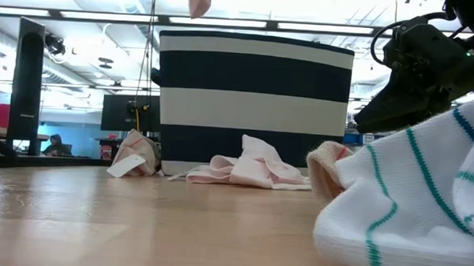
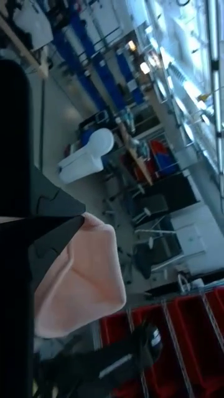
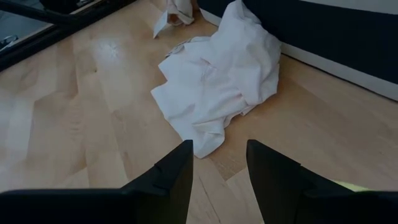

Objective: Sort clothes
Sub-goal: Put the pink sock into the blue bin

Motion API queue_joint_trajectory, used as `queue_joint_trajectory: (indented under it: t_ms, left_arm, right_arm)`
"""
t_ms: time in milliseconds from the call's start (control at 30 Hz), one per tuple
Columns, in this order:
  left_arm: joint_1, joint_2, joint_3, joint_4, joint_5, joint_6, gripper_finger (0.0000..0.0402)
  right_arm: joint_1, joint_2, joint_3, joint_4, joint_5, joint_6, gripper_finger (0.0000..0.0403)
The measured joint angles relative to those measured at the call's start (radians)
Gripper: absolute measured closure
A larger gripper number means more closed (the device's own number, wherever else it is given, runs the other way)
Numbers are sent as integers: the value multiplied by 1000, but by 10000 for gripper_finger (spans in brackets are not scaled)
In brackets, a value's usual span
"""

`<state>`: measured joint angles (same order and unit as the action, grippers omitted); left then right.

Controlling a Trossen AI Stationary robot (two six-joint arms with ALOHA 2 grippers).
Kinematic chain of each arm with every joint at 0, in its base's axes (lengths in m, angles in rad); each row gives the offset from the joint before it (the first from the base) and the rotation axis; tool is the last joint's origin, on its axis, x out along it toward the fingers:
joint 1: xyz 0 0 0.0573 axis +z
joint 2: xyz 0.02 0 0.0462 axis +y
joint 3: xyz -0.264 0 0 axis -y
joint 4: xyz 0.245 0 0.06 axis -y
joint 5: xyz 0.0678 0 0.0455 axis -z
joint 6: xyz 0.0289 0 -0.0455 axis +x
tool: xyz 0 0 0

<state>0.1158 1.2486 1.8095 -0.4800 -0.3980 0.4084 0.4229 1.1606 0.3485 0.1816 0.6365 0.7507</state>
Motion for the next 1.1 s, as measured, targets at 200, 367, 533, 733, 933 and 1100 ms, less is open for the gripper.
queue_joint_trajectory:
  t_ms: [200, 367, 533, 733, 933, 1100]
  left_arm:
    - [127, 70, -1, 37, 101, 2, 401]
    - [179, 136, -1, -17, 183, -47, 401]
    - [217, 249, -1, -138, 195, -78, 401]
    - [264, 424, -2, -176, 200, -162, 401]
    - [308, 604, -2, -169, 260, -288, 401]
    - [325, 748, -1, -164, 335, -372, 380]
  right_arm:
    - [0, 0, 0, 0, 0, 0, 252]
    - [0, 0, 0, -3, 1, -1, 252]
    - [0, 0, 0, -5, 4, -3, 252]
    - [0, 0, 0, -5, 4, -3, 252]
    - [0, 0, 0, -5, 3, -2, 252]
    - [0, 0, 0, -7, 3, -2, 252]
